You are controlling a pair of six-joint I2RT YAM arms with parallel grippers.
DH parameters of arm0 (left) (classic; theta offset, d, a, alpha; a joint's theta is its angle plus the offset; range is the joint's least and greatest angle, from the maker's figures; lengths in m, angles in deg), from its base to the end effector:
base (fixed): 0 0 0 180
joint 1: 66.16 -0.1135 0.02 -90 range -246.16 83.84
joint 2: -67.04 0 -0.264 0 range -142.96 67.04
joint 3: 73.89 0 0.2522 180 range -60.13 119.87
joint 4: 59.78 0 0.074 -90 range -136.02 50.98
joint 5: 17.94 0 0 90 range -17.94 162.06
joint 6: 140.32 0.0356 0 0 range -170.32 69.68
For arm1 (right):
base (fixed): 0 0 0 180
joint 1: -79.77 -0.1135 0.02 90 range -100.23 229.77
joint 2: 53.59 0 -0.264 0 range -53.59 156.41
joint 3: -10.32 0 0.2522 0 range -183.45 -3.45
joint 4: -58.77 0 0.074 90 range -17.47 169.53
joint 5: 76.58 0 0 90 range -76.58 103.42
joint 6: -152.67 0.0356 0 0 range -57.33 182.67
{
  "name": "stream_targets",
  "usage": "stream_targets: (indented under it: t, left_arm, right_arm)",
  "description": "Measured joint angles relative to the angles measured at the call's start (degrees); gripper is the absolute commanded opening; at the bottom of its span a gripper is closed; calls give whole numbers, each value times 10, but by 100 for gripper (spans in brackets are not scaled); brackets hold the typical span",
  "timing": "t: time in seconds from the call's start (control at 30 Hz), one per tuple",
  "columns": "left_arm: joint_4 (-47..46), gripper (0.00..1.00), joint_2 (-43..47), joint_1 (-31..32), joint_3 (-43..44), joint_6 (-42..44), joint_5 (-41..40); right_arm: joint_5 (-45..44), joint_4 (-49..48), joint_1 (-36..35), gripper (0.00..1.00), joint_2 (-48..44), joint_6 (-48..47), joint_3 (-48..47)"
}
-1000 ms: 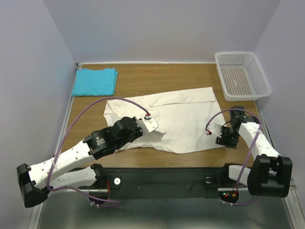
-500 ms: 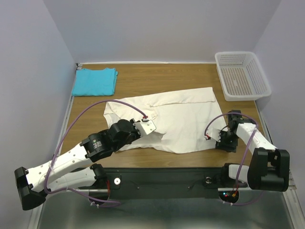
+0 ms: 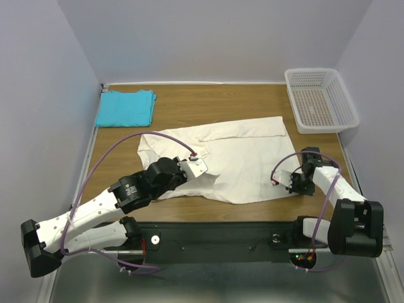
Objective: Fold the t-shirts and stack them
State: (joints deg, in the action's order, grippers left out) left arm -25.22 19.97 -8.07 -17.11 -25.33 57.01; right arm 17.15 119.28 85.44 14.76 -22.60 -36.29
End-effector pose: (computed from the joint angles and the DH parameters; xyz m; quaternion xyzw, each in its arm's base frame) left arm 0.1068 -0.1540 0.3038 0.5012 0.6721 -0.0463 0.5431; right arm 0.1710 -0.0147 0.1569 -0.6400 0.7647 -0.0254 0.0705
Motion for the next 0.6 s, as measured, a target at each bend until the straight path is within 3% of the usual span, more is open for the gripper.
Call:
stream_targets:
  t: [0.2, 0.6]
  left_arm:
    - [0, 0, 0, -1, 0, -6, -1]
    - [15, 0, 38, -1, 1, -22, -14]
  right_arm:
    - [1, 2, 0, 1, -1, 23, -5]
    - [60, 104, 0, 1, -29, 52, -123]
